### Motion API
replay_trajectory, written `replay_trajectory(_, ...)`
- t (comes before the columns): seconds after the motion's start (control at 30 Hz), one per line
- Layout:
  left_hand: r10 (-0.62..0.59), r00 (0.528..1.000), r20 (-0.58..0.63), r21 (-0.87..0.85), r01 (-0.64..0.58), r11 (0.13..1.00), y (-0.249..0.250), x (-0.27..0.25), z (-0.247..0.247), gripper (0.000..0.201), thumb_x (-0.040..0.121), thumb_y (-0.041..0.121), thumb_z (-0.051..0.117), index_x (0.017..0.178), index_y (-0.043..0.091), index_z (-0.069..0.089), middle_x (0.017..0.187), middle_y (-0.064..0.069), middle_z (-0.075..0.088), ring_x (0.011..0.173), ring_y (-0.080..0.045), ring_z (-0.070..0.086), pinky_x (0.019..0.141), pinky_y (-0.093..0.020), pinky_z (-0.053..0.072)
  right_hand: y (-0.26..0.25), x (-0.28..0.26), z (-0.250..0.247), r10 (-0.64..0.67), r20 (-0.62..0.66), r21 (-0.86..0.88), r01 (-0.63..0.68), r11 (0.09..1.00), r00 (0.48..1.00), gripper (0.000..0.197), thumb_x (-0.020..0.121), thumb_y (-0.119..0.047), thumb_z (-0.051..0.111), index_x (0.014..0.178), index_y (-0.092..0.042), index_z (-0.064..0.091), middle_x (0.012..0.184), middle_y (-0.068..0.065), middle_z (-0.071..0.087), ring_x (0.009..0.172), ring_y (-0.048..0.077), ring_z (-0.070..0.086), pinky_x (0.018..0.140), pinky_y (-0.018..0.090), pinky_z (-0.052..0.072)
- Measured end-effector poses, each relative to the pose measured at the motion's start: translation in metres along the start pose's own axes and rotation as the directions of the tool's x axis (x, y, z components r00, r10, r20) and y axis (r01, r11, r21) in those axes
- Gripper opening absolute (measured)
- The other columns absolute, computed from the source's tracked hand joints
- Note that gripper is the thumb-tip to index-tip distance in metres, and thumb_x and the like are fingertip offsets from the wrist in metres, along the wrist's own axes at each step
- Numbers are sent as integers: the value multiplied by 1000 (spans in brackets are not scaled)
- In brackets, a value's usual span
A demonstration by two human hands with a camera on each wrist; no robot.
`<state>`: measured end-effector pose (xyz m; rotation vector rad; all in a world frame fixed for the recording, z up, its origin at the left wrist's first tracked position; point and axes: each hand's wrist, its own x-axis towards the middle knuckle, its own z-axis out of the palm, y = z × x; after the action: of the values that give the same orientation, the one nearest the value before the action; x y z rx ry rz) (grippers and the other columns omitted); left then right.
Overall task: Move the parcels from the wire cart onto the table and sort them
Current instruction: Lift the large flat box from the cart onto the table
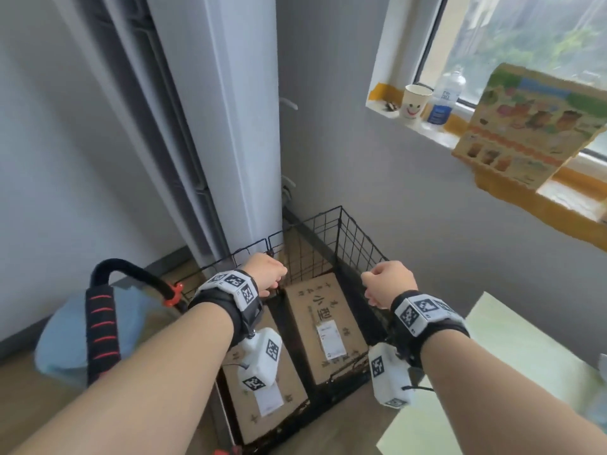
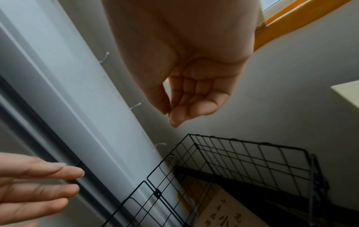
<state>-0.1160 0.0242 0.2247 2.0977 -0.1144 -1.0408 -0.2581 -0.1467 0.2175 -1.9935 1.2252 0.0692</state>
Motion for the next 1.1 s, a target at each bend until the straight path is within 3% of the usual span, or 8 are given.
replay_trajectory(0.23,-78,997,-4,-87,78,993,-21,52,-49,11,89,6,47,83,12,54,64,-3,46,49,-12,41,44,-16,32,-44,24,61,3,58,-50,0,999,998,14,92,-29,55,81,-23,62,78,3,70,71,17,68,71,36,60)
replay_trajectory(0.37,-123,992,3,-158,122,980,-33,87,-44,17,94,5,46,80,14,52,69,-2,46,57,-12,42,54,-21,35,-38,43,89,44,62,-72,-39,997,997,15,92,-28,54,82,-21,63,77,2,69,70,15,67,72,34,60)
replay_trajectory(0.47,-186,982,-19,-161,180,970,-56,106,-35,12,93,11,53,99,6,61,82,-7,58,67,-15,54,61,-25,44,-21,58,108,119,93,-85,-111,990,989,16,93,-28,54,84,-19,65,76,3,70,70,15,69,71,34,60)
replay_trajectory(0.63,-309,951,18,-128,308,943,-96,132,-27,27,92,11,49,65,8,50,60,-3,45,39,-11,39,36,-16,30,1,89,137,203,140,-90,-191,977,969,14,93,-24,54,90,-16,65,77,5,69,66,16,66,69,32,59)
replay_trajectory(0.77,-357,932,66,-198,363,911,-110,163,-9,21,93,8,53,71,8,55,75,-7,55,64,-16,52,65,-25,45,14,119,157,251,193,-94,-236,967,949,13,92,-24,55,88,-17,65,76,6,69,64,16,64,70,32,59)
replay_trajectory(0.93,-395,910,127,-212,414,885,-121,203,29,5,94,9,52,91,7,55,87,-7,57,75,-15,56,78,-31,48,41,161,170,280,210,-134,-256,957,937,16,91,-21,52,85,-15,66,73,6,70,61,17,65,68,34,60)
replay_trajectory(1.03,-395,906,151,-200,419,886,-133,222,51,14,96,12,51,109,9,54,101,-11,59,93,-20,58,87,-33,48,63,184,178,318,228,-140,-292,946,920,17,91,-20,52,86,-12,66,74,8,71,62,19,67,70,36,61)
replay_trajectory(1.1,-421,892,165,-192,447,874,-143,234,66,13,95,11,52,107,8,55,96,-10,60,88,-19,59,85,-33,49,80,199,187,349,232,-145,-322,935,908,19,90,-20,52,89,-9,67,74,9,71,63,21,66,70,36,61)
